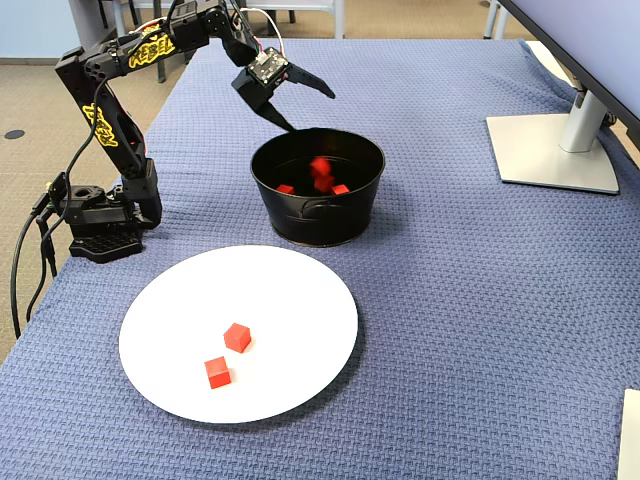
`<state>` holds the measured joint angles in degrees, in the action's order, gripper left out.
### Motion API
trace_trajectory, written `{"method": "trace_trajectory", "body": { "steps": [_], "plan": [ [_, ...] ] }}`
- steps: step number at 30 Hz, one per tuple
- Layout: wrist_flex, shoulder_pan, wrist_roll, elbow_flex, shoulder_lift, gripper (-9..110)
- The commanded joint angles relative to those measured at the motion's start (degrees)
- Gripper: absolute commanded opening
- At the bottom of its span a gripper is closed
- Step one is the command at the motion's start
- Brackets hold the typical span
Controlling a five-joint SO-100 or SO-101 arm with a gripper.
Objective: Pick up the red cubes from the white plate and place them in the black recipient
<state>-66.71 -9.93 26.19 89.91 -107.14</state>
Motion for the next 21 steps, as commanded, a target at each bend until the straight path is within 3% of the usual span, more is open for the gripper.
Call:
{"method": "trace_trajectory", "body": {
  "steps": [1,8,14,21],
  "plan": [
    [-0.09,14.85,21.01,-0.97,-5.01,36],
    [21.18,41.84,55.72,14.85,-4.66,36],
    [33.31,52.65,69.26,17.58,4.66,39],
    [40.17,57.92,75.94,16.35,14.50,39]
  ]
}}
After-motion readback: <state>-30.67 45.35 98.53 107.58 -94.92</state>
